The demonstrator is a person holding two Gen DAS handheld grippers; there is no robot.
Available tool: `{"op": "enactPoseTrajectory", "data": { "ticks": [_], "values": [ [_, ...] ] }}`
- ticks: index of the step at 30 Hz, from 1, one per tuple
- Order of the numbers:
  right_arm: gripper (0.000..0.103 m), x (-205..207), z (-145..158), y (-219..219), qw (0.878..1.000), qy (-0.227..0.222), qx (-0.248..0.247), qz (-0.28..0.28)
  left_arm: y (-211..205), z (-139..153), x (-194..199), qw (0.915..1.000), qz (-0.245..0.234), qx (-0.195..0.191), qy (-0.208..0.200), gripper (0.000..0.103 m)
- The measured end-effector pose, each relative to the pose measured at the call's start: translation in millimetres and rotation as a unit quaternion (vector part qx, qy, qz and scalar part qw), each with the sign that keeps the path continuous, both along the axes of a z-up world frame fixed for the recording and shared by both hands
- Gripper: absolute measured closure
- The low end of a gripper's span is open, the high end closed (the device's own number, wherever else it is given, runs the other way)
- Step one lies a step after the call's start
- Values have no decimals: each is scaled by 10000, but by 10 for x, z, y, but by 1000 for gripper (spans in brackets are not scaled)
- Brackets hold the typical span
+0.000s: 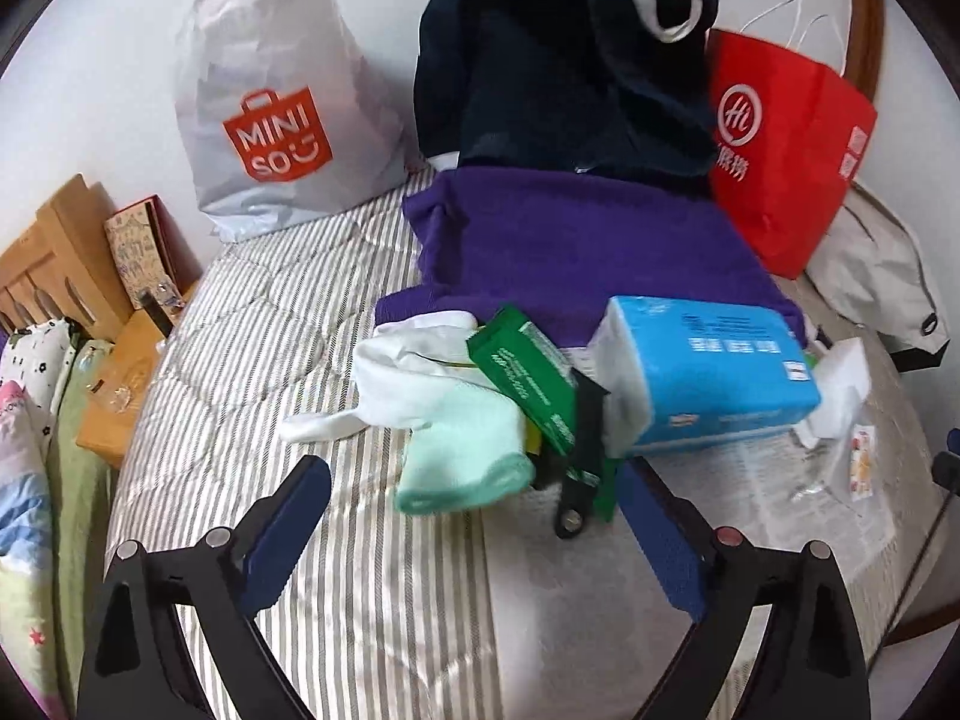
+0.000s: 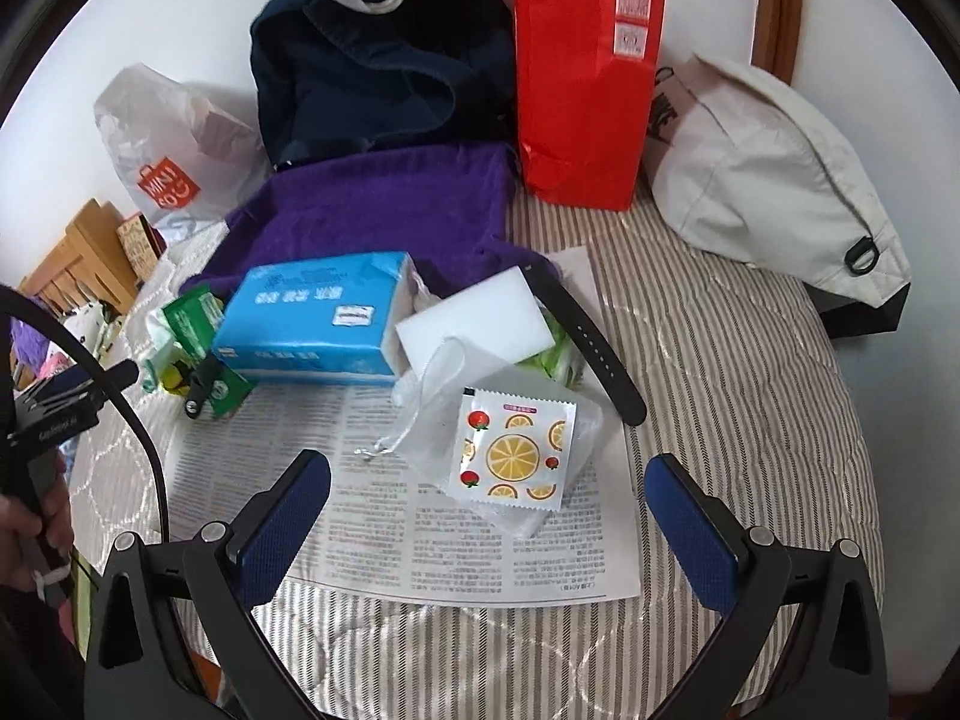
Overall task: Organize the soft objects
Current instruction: 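Reach the left gripper to the mint-green cloth with white gloves and grasp, then grasp the white sponge with the right gripper while the left gripper holds the cloth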
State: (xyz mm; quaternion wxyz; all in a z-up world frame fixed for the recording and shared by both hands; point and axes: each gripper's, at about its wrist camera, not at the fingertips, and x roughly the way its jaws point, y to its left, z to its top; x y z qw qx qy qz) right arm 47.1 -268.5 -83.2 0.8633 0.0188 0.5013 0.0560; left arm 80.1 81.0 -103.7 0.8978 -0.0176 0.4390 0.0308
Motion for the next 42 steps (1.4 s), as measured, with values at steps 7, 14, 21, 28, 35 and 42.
{"op": "enactPoseTrajectory", "data": {
  "ticks": [7,14,21,28,35,42],
  "values": [
    [0,173,-144,-36,9996,217,-155,-44,165,-250,394,9997,-126,-146,123,7],
    [0,319,-177,-69,9992,297,-266,-82,369,-486,639,9996,-43,-4,291,31],
    [0,435,-245,-27,9982,414,-427,-27,509,-623,734,9981,15,-534,313,62],
    [0,459,-229,-73,9983,362,-453,-75,572,-610,700,9959,11,-904,72,75],
    [0,454,-148,-250,9989,179,-375,-234,608,-389,488,9942,78,-1058,-168,76],
    [0,454,-270,-442,9990,225,-29,-385,576,-198,249,9935,10,-1098,-303,76]
  ]
}}
